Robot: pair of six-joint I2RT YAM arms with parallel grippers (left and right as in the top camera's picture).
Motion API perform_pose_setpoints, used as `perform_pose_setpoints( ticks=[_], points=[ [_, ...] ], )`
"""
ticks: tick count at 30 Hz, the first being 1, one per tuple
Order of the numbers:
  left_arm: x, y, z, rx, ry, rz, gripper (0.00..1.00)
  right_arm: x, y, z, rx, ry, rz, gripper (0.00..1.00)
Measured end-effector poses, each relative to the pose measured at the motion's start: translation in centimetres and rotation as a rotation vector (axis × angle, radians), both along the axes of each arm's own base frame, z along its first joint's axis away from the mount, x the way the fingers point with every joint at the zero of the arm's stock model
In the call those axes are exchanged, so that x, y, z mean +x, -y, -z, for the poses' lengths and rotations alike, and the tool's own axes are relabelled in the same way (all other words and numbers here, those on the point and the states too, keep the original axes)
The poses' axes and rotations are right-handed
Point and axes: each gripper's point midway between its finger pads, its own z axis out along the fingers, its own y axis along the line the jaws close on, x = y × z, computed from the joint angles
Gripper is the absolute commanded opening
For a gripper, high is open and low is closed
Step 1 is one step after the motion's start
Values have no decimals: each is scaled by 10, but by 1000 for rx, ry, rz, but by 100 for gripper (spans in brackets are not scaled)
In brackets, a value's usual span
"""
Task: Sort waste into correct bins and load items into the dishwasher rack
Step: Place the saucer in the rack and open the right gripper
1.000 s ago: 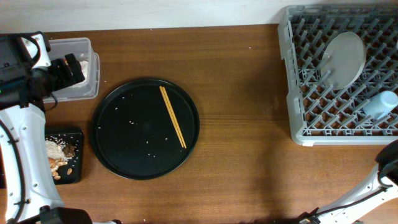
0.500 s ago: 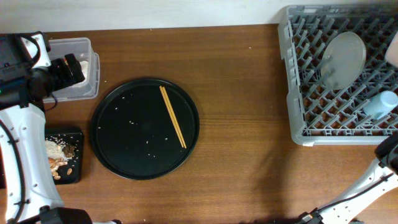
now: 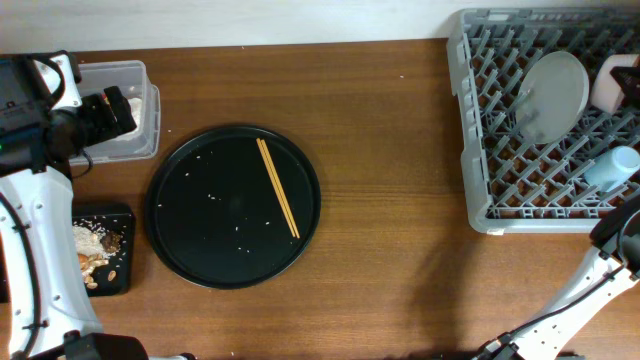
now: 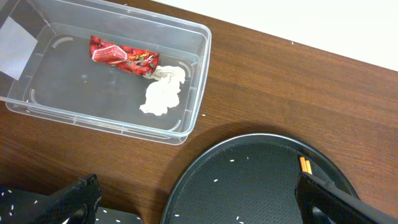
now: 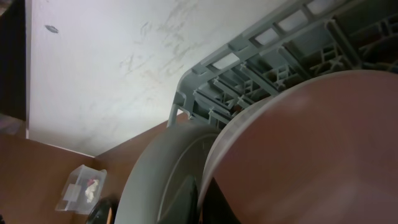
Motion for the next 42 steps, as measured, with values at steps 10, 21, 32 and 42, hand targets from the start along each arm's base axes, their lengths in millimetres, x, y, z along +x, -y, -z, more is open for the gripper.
perform_pose_setpoints(
  ticks=[10, 21, 32, 42],
  points=[
    [0, 0, 0, 0, 0, 0, 99, -6, 17, 7, 27, -66, 73, 10],
    [0, 0, 0, 0, 0, 0, 99, -36, 52, 48, 28, -335, 263, 36],
    [0, 0, 0, 0, 0, 0, 99, -73, 64, 29, -36, -572, 471, 44],
    [0, 0, 0, 0, 0, 0, 99, -134, -39, -187, -193, -341, 486, 99]
  ],
)
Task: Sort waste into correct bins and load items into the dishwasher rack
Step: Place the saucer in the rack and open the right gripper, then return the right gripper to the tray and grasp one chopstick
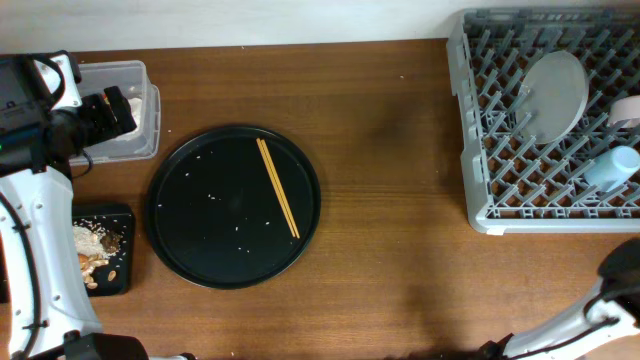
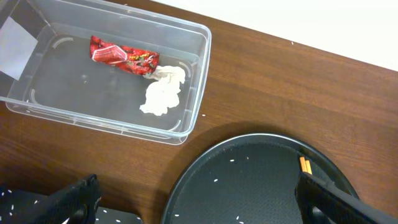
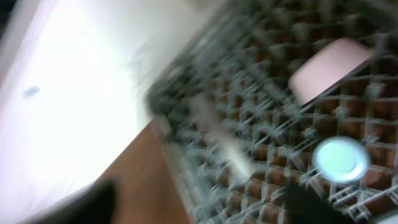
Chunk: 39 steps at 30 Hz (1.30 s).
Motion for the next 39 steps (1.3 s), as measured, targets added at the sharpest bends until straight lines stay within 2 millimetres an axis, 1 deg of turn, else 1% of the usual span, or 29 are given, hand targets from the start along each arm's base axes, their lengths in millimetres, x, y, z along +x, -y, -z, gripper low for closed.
perform_pose_setpoints(
  ticks=[1, 2, 3, 4, 5, 6, 7, 8, 9, 10, 11, 12, 15, 17, 20, 22, 23, 24, 25, 26, 27, 28, 29, 31, 32, 34, 39],
  points=[
    [0, 0, 0, 0, 0, 0, 99, -4, -23, -12, -19, 13, -60, 98],
    [0, 0, 0, 1, 1, 0, 99, -8, -44, -19, -22, 20, -116, 99],
    [0, 0, 0, 0, 0, 0, 99, -14, -91, -28, -19, 32, -264, 99],
    [0, 0, 0, 0, 0, 0, 99, -13, -106, -33, -43, 63, -338, 99],
    [0, 0, 0, 0, 0, 0, 99, -9, -138, -39, -55, 78, -429, 100],
    [0, 0, 0, 0, 0, -1, 99, -3, -161, -38, -73, 82, -500, 99],
    [0, 0, 0, 0, -1, 0, 99, 3, -190, -36, -96, 78, -590, 98],
    [0, 0, 0, 0, 1, -1, 99, 12, -237, -25, -130, 50, -718, 98],
    [0, 0, 0, 0, -1, -1, 99, 15, -261, -19, -149, 34, -784, 98],
    [0, 0, 0, 0, 0, 0, 99, 17, -289, -12, -165, 12, -852, 98],
    [0, 0, 0, 0, 0, 0, 99, 18, -307, -5, -183, -9, -892, 98],
    [0, 0, 0, 0, 0, 0, 99, 20, -339, 5, -212, -34, -961, 99],
    [0, 0, 0, 0, 0, 0, 99, 25, -418, 28, -283, -49, -1119, 98],
    [0, 0, 0, 0, 0, 0, 99, 25, -464, 46, -312, -52, -1212, 98],
    [0, 0, 0, 0, 0, 0, 99, 23, -527, 80, -329, -67, -1331, 98],
    [0, 0, 0, 0, 0, 0, 99, 23, -560, 109, -324, -99, -1378, 98],
    [0, 0, 0, 0, 0, 0, 99, 23, -581, 135, -314, -145, -1393, 98],
    [0, 0, 0, 0, 0, 0, 99, 22, -593, 153, -311, -180, -1398, 99],
    [0, 0, 0, 0, 0, 0, 99, 20, -604, 174, -306, -228, -1396, 98],
    [0, 0, 0, 0, 0, 0, 99, 19, -613, 196, -308, -281, -1378, 93],
    [0, 0, 0, 0, 0, 0, 99, 18, -619, 215, -313, -333, -1357, 91],
    [0, 0, 0, 0, 0, 0, 99, 14, -624, 238, -323, -397, -1328, 84],
    [0, 0, 0, 0, 0, 0, 99, 12, -628, 255, -334, -442, -1306, 77],
    [0, 0, 0, 0, 0, 0, 99, 5, -634, 278, -346, -507, -1268, 66],
    [0, 0, 0, 0, 0, -1, 99, 2, -638, 287, -359, -526, -1253, 62],
    [0, 0, 0, 0, 0, 0, 99, -3, -642, 294, -381, -547, -1208, 60],
    [0, 0, 0, 0, 0, -1, 99, -9, -652, 297, -479, -534, -1106, 60]
  ],
)
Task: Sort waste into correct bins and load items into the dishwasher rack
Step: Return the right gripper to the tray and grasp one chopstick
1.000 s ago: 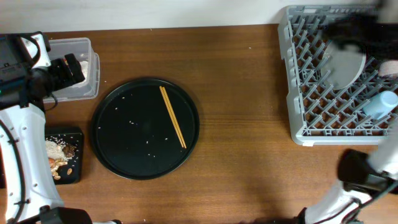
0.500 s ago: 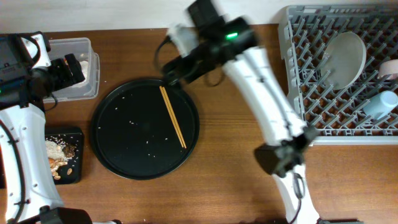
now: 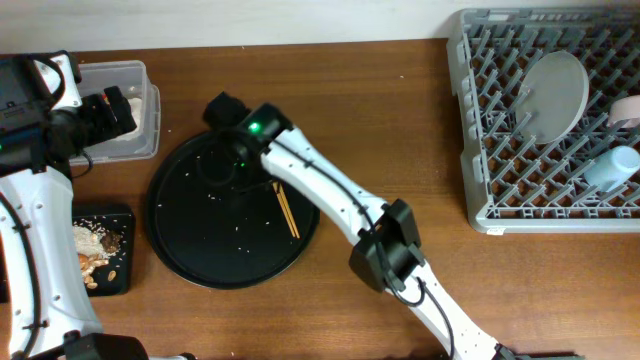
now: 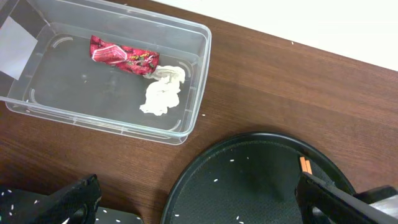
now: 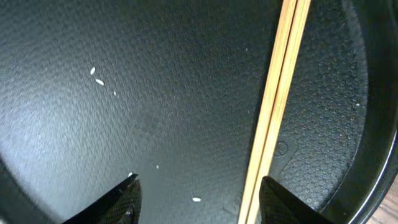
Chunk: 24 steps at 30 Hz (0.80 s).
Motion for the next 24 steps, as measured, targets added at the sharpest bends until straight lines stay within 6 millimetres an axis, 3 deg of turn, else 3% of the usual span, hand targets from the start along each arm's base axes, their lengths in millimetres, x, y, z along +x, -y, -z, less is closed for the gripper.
perform_pose_setpoints(
  ticks=[4, 11, 24],
  points=[
    [0, 0, 0, 0, 0, 0, 99, -1, -6, 11, -37, 44, 16, 60],
    [0, 0, 0, 0, 0, 0, 99, 7, 22, 58, -112, -5, 73, 59],
    [0, 0, 0, 0, 0, 0, 99, 7, 16, 61, -65, -32, 73, 59]
  ],
)
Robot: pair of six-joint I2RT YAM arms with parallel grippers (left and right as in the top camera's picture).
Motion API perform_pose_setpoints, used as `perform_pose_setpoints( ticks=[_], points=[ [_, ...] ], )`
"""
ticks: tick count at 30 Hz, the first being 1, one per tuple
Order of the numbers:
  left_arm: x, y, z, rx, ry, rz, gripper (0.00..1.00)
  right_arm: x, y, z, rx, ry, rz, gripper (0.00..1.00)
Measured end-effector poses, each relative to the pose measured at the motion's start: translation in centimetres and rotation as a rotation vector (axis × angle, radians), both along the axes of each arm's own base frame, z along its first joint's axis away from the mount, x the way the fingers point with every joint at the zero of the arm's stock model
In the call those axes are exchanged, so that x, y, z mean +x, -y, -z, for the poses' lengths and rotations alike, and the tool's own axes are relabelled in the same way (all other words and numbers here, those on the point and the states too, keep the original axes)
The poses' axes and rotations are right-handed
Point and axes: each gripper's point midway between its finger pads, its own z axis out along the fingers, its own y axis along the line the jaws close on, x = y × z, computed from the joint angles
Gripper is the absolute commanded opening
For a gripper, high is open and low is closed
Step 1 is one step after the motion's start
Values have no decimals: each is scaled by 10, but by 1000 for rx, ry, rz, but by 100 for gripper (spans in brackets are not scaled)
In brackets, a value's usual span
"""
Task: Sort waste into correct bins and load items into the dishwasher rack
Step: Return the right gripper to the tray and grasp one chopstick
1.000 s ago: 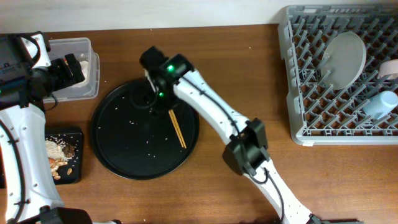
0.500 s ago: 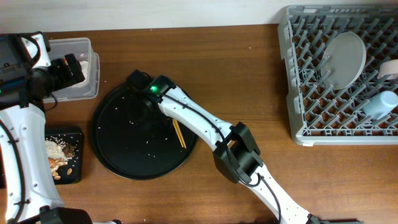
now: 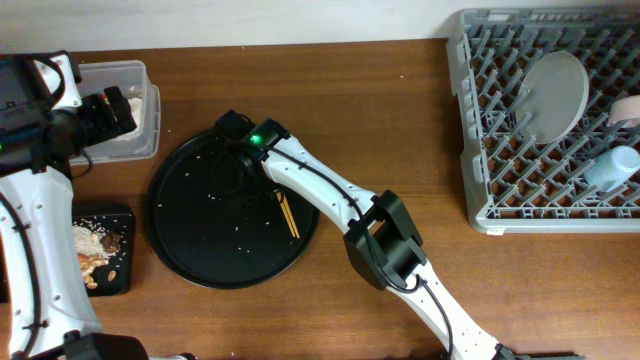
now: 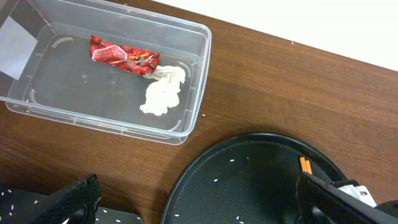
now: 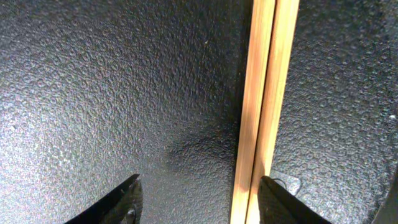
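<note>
A pair of wooden chopsticks (image 5: 264, 93) lies on the round black tray (image 3: 190, 250); from overhead only their lower end (image 3: 288, 218) shows past my right arm. My right gripper (image 5: 199, 199) is open, low over the tray, with the chopsticks between its fingers, close to the right fingertip (image 5: 283, 202). From overhead it sits at the tray's upper middle (image 3: 238, 168). My left gripper (image 4: 199, 202) is open, empty, high over the table between the clear bin and the tray.
The clear plastic bin (image 4: 199, 46) holds a red wrapper (image 4: 121, 55) and a crumpled white tissue (image 4: 163, 92). A black container (image 3: 122, 215) with food scraps stands at the front left. The grey dishwasher rack (image 3: 480, 150) holds a grey plate (image 3: 555, 90), a pale blue cup (image 3: 615, 165) and a pink bowl (image 3: 627, 108).
My right gripper has come down closer to the tray, so the chopsticks now fill more of its wrist view and lie between the open fingers. The left arm has not moved.
My right gripper was first at the rack, close against the pink bowl and the grey plate. Then it was away from the rack with the bowl left standing there. Later it hung open over the tray's chopsticks, and now it is lower around them.
</note>
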Motion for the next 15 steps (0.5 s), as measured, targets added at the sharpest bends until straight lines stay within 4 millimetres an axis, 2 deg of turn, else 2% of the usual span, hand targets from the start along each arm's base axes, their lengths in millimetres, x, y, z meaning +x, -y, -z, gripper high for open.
perform_pose_setpoints(
  ticks=[11, 15],
  points=[
    [0, 0, 0, 0, 0, 0, 99, -2, -6, 0, 6, 10, -11, 59],
    [0, 0, 0, 0, 0, 0, 99, -3, -7, 10, 4, 14, -14, 56]
  ],
)
